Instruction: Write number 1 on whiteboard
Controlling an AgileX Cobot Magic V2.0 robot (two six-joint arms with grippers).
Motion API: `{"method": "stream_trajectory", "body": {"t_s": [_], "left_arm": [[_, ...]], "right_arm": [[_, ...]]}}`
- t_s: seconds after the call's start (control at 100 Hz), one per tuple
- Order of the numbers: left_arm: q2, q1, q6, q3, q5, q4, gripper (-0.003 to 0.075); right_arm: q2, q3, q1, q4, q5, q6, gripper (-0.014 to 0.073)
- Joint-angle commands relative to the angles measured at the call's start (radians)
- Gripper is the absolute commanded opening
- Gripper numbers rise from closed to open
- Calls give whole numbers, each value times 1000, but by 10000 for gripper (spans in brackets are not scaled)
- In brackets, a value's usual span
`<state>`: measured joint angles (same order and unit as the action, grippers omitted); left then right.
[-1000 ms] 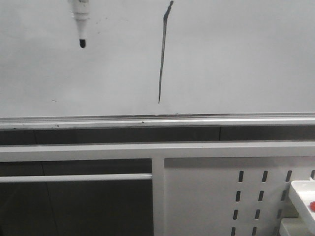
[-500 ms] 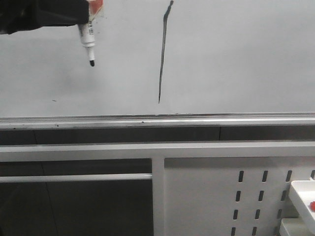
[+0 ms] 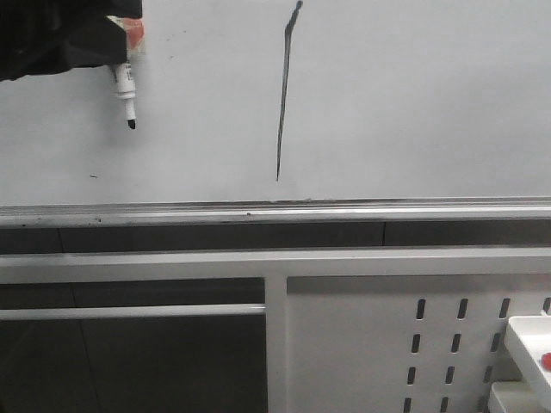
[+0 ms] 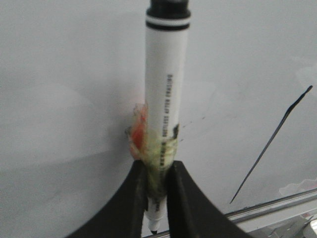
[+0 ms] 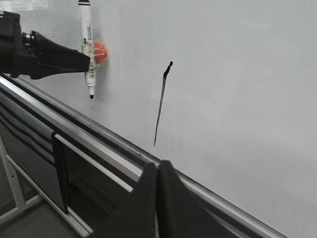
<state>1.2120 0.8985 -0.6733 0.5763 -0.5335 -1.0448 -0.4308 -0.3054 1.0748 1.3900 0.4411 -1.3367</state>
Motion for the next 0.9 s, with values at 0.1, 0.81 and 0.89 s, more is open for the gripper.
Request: {"method": "stream_trajectory", "body": {"t_s": [0.1, 0.81, 0.89], "left_arm": [[30, -9, -2, 89, -17, 24, -20], [42, -111, -2, 113, 105, 27, -20], [33, -111, -2, 113, 100, 31, -20]], "right_arm": [[-4, -26, 1, 4, -12, 5, -71], [-4, -25, 1, -4, -40, 5, -71], [-4, -25, 1, -4, -40, 5, -71]]}}
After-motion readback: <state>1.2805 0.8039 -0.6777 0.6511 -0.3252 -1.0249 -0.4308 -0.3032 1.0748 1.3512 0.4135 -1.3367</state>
